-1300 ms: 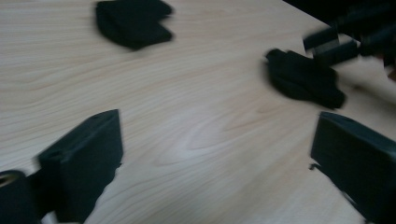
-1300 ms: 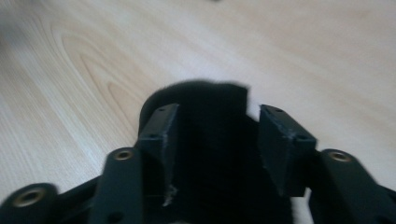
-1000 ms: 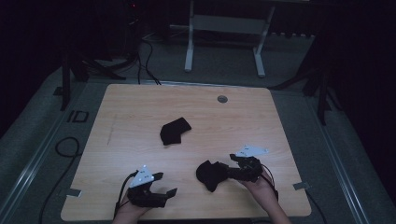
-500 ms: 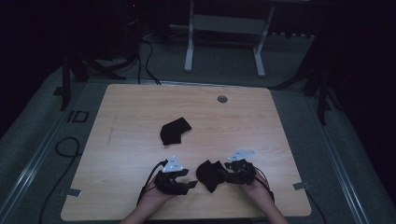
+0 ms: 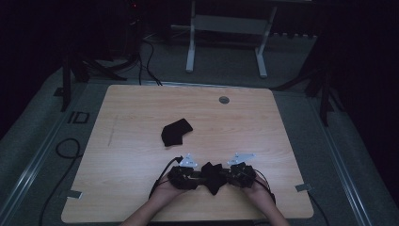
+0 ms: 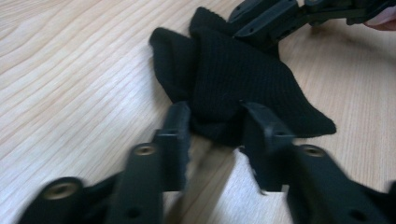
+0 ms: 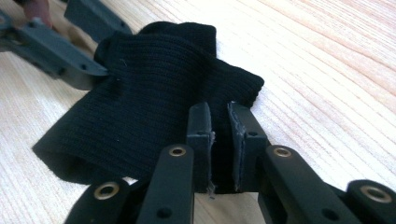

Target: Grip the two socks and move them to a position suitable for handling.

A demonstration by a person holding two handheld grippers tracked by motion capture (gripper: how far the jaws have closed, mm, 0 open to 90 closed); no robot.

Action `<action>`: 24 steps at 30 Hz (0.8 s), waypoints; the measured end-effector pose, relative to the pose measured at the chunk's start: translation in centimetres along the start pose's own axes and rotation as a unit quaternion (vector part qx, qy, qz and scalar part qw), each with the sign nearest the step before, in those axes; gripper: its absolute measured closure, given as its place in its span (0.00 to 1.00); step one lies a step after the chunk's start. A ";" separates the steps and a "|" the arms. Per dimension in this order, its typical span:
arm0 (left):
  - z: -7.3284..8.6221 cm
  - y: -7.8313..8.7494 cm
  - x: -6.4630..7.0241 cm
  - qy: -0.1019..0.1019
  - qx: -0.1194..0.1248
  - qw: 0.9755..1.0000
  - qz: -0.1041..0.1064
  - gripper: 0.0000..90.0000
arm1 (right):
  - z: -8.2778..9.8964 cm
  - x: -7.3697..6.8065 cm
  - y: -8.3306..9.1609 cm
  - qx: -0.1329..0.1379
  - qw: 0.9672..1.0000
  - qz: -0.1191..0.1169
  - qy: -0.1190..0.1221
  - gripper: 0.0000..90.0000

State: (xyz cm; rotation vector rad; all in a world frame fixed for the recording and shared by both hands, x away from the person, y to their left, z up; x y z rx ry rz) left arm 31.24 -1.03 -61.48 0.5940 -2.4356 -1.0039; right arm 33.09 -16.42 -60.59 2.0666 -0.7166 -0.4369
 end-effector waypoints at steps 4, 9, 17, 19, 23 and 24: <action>-0.4 0.2 0.3 0.006 0.013 1.000 0.009 0.94 | -0.1 -0.1 0.1 0.001 1.000 0.008 0.004 0.92; -1.0 2.2 0.4 0.001 0.038 0.999 -0.004 0.95 | -1.1 -0.2 1.6 0.027 0.999 0.016 0.007 0.93; -2.0 6.0 0.5 -0.009 0.072 0.997 -0.019 0.95 | -4.0 0.0 7.1 0.114 0.993 0.015 -0.005 0.94; -2.1 6.4 0.7 -0.013 0.076 0.997 -0.020 0.95 | -4.3 -0.2 7.6 0.120 0.993 0.013 -0.001 0.94; -2.7 8.3 0.9 -0.012 0.102 0.994 -0.025 0.94 | -5.7 -1.1 9.6 0.145 0.989 0.005 0.014 0.94; -2.7 8.6 1.0 -0.012 0.106 0.994 -0.021 0.94 | -6.1 -1.4 10.1 0.150 0.988 0.005 0.021 0.94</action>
Point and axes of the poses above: each handheld gripper's, and its own axes: y roughly backward along the jaws, z roughly out of its underside, x roughly to its right, the point moved 7 cm from there along -y, roughly forward along the jaws, and after that the axes turned 6 degrees about -x, right-handed, at the moved point
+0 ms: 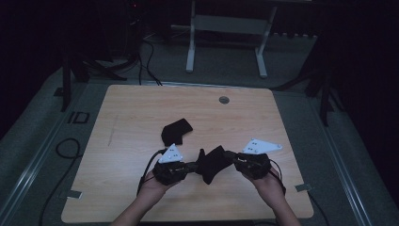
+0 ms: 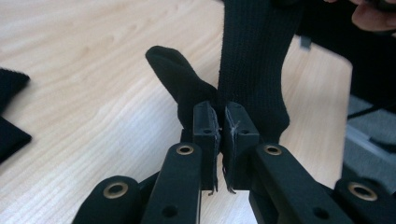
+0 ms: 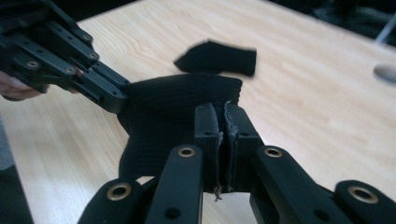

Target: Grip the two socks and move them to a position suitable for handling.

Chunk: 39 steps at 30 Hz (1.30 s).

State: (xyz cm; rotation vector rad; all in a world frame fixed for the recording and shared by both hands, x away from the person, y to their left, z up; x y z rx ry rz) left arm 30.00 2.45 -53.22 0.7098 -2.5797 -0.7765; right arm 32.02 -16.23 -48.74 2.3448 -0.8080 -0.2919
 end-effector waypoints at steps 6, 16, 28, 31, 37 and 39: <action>0.2 1.1 -0.3 0.006 -0.002 1.000 -0.016 0.94 | -2.8 -0.3 2.4 0.040 0.999 0.007 0.013 0.94; 2.7 3.8 -2.1 0.035 -0.029 0.999 -0.018 0.95 | -0.1 2.8 4.0 0.032 0.998 0.036 -0.037 0.94; 6.3 2.4 -4.2 0.055 -0.138 0.989 0.022 0.95 | 8.0 2.5 0.4 -0.047 0.994 0.022 -0.100 0.94; 7.1 0.7 -4.5 0.046 -0.160 0.986 0.015 0.95 | 10.0 2.5 -0.5 -0.069 0.991 0.020 -0.112 0.93; 7.0 -0.8 -5.1 0.041 -0.156 0.987 -0.002 0.94 | 12.3 2.7 -1.2 -0.099 0.988 0.026 -0.116 0.91; 6.8 -0.9 -5.3 0.043 -0.151 0.987 -0.010 0.81 | 12.8 2.6 -1.3 -0.109 0.987 0.016 -0.120 0.81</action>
Point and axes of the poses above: each handheld gripper's, and its own axes: y roughly backward along the jaws, z roughly out of its underside, x roughly to its right, the point moved 7 cm from there along -y, roughly forward along the jaws, and after that the axes turned 6 degrees about -x, right-handed, at the moved point
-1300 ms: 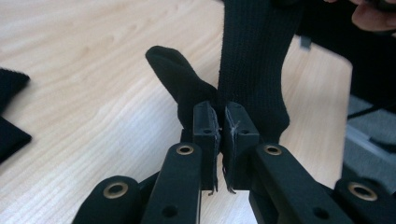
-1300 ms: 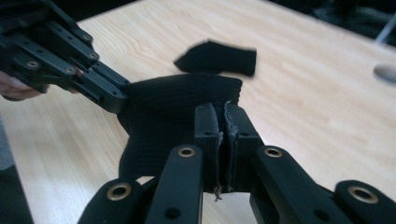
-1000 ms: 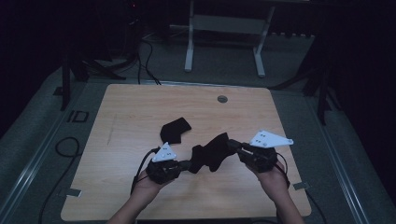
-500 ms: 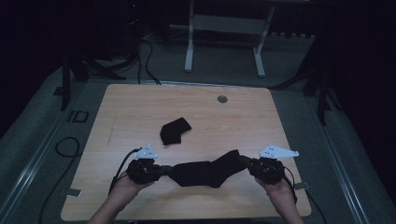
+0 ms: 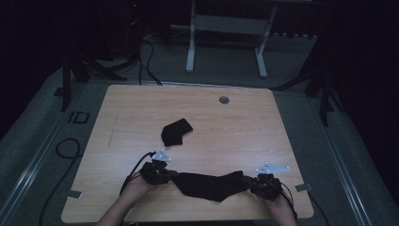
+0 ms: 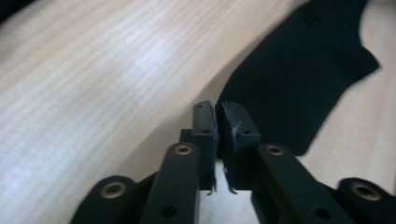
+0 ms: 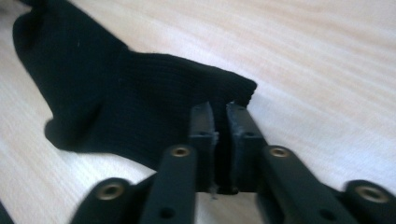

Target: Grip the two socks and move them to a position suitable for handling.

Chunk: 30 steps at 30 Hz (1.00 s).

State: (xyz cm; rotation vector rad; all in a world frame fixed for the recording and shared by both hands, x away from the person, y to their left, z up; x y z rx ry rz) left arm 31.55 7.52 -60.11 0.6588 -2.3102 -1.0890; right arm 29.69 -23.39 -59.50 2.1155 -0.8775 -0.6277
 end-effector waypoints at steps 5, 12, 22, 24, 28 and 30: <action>-0.6 1.1 -0.1 0.002 0.033 0.999 -0.006 0.74 | -0.6 0.4 1.0 0.012 1.000 0.005 0.001 0.65; -0.5 1.5 2.0 -0.023 0.035 0.999 0.011 0.87 | -2.4 0.3 1.4 0.031 0.999 0.018 0.021 0.89; 0.7 -1.0 2.3 -0.026 0.003 1.000 0.007 0.95 | -0.6 -0.5 -2.0 -0.026 0.997 0.035 0.067 0.97; 1.1 -1.1 2.4 -0.025 0.000 1.000 0.007 0.95 | -0.5 -0.1 -1.8 -0.022 0.997 0.034 0.059 0.97; 1.7 -1.1 2.8 -0.024 0.000 1.000 0.009 0.95 | -0.3 0.9 -1.5 -0.017 0.998 0.038 0.051 0.96; 1.9 -1.1 3.0 -0.026 0.002 1.000 0.011 0.95 | -0.1 1.0 -1.4 -0.013 0.998 0.034 0.048 0.95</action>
Point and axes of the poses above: each handheld gripper's, and its own axes: y roughly backward along the jaws, z roughly out of its underside, x roughly to its right, the point moved 7 cm from there along -y, roughly forward along the jaws, and after that the axes turned 6 degrees about -x, right-handed, at the moved point
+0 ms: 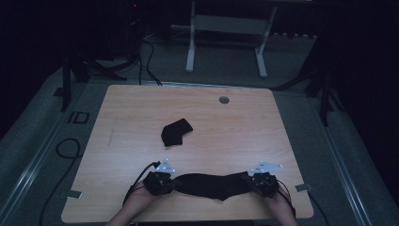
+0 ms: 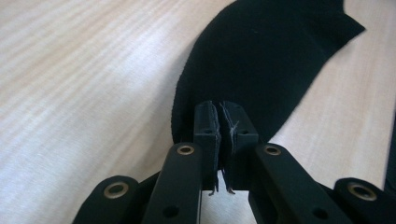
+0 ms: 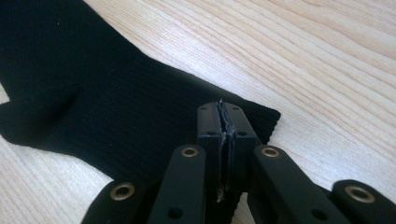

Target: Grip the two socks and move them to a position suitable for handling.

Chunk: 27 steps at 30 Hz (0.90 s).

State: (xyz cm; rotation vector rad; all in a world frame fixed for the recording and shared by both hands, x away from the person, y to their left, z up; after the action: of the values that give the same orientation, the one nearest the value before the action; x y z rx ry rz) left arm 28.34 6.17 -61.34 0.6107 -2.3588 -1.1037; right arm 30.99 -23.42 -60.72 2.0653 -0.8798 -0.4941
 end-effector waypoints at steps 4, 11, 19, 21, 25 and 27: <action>0.1 0.0 0.1 0.002 0.001 1.000 0.001 0.95 | 0.0 0.0 0.0 -0.001 1.000 0.000 0.002 0.95; -0.7 1.2 -0.1 0.019 0.043 0.999 0.016 0.84 | -0.6 -0.4 0.3 -0.004 1.000 -0.013 0.005 0.88; -1.0 2.0 -0.5 0.018 0.052 0.998 -0.006 0.86 | -0.8 -0.3 0.8 0.001 1.000 -0.012 0.010 0.89; -0.9 1.6 -0.8 0.017 0.042 0.999 -0.011 0.88 | -0.7 -0.2 0.7 -0.001 1.000 -0.009 0.011 0.90; -0.6 0.5 -1.5 0.029 0.027 0.999 -0.007 0.93 | -0.5 0.3 0.0 -0.008 1.000 -0.008 0.007 0.91; -0.5 0.3 -1.9 0.037 0.026 0.999 -0.009 0.94 | -0.6 0.6 -0.1 -0.004 1.000 -0.009 0.001 0.93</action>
State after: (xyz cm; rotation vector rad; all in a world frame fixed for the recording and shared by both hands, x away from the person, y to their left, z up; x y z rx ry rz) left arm 30.11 7.10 -61.27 0.6799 -2.3281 -1.0130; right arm 31.81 -23.46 -60.50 2.0671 -0.8568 -0.5035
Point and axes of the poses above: each handheld gripper's, and its own axes: y roughly backward along the jaws, z roughly out of its underside, x roughly to its right, the point moved 7 cm from there along -y, roughly forward along the jaws, and after that the axes turned 6 degrees about -x, right-handed, at the moved point
